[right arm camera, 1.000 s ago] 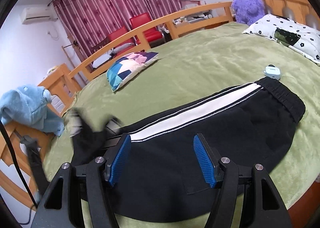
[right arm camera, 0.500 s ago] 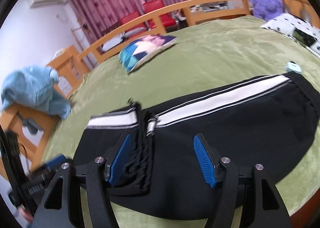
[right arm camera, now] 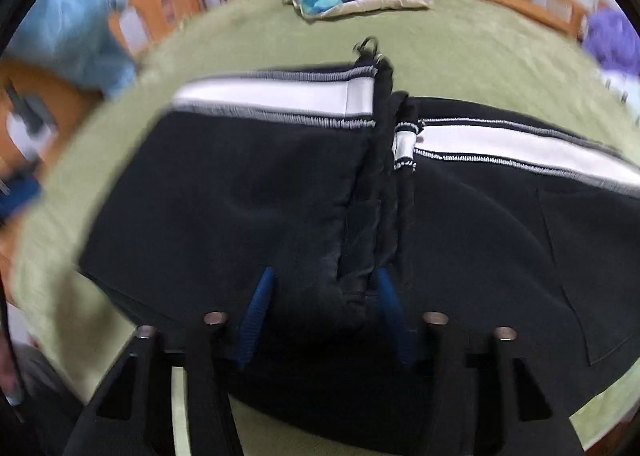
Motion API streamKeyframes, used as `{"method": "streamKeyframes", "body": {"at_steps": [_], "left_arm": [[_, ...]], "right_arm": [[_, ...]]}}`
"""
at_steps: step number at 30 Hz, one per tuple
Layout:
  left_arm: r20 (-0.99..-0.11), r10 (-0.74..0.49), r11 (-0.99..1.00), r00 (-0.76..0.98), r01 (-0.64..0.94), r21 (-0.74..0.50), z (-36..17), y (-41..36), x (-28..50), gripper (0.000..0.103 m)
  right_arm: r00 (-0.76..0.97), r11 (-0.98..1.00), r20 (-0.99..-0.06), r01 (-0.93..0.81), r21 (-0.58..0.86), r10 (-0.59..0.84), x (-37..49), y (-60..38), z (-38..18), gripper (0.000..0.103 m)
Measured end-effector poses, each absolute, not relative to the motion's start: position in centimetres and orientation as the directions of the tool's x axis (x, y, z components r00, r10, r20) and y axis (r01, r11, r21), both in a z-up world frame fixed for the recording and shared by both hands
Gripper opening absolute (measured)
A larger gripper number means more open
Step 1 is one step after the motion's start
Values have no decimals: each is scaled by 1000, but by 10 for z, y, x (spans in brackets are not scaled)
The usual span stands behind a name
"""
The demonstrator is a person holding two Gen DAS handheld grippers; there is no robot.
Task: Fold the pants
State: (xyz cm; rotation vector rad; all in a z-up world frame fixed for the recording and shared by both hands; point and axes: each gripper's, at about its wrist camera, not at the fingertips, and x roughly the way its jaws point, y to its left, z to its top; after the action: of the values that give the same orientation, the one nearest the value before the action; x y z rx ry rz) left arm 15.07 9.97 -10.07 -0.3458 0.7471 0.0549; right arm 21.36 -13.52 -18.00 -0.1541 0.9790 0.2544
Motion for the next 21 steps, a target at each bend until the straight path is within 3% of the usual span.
{"method": "streamKeyframes", "body": {"at_steps": [2,6,8,11,14,16,21], "left_arm": [[-671,-71,947,738,-160,-277,-100,95,153,81],[-656,-88,950,749,-135,-282,-95,91,147,81],[-648,-101,949,755,-122,-290,-93,91,144,81],[-651,-109,954,751,-106,-281,-94,87,144,81],[-658,-108,953,745,-109,-281,-95,87,146,81],[-655,-112,949,747,-116,-295,-94,88,146,81],[-661,-159,923,733,-127,-363,-100,96,151,81]], "right_arm": [[576,956,-800,-295,-10,169,205,-140,-168,17],[616,922,-688,-221,317,384,196,-203,-135,13],[588,926,-717,-198,321,374,196,-210,-140,11],[449,954,-846,-215,210,287,201,-190,-176,8],[487,955,-839,-274,114,241,191,-179,-170,21],[542,957,-799,-257,138,261,187,-185,-160,40],[592,952,-747,-214,217,304,202,-193,-155,40]]}}
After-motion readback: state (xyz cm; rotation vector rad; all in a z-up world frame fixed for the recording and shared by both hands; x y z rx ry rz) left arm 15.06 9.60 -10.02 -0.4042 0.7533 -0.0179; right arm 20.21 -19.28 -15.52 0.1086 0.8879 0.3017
